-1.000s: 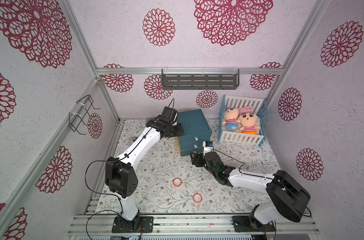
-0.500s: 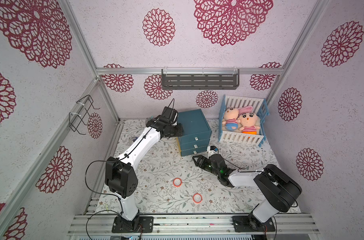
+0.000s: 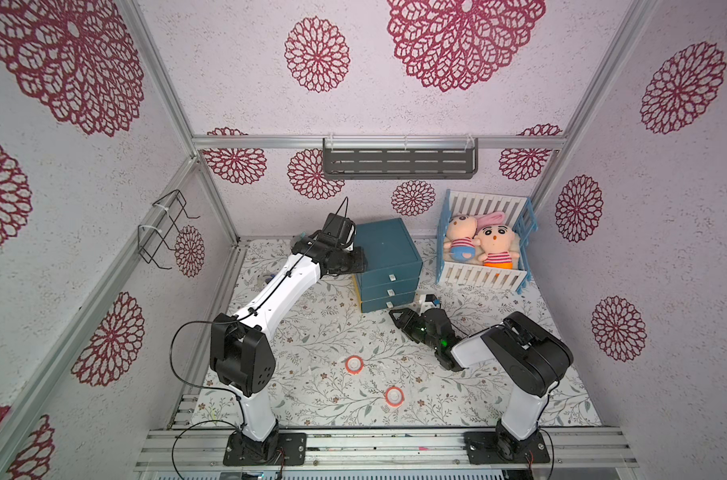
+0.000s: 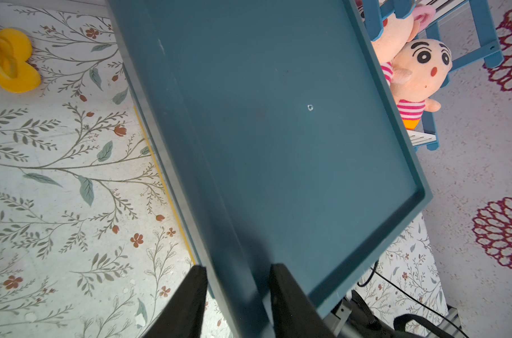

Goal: Place the transparent tape into the drawer according to color
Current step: Open the drawer in the storage box.

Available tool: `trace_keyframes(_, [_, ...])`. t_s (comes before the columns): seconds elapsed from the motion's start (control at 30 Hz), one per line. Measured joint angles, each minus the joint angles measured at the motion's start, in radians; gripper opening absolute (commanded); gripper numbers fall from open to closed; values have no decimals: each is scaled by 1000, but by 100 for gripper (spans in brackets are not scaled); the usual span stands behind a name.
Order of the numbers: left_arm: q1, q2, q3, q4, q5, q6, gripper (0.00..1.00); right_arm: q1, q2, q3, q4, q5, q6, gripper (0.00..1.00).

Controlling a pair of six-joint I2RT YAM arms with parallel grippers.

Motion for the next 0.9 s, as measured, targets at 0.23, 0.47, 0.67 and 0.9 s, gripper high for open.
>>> trace_keyframes(0.23, [0,0,0,0,0,0,42,-3,23,22,52,1,23,52])
trace_keyframes(0.47, [0,0,0,0,1,0,42,-14,66,74,69,2,34,48])
trace_keyframes(0.67, [0,-1,-1,0,1,2,42,-16,89,103,69,2,40,46])
trace_keyframes(0.9, [0,-2,-2,0,1,3,42,-17,123,111,71,1,51,45])
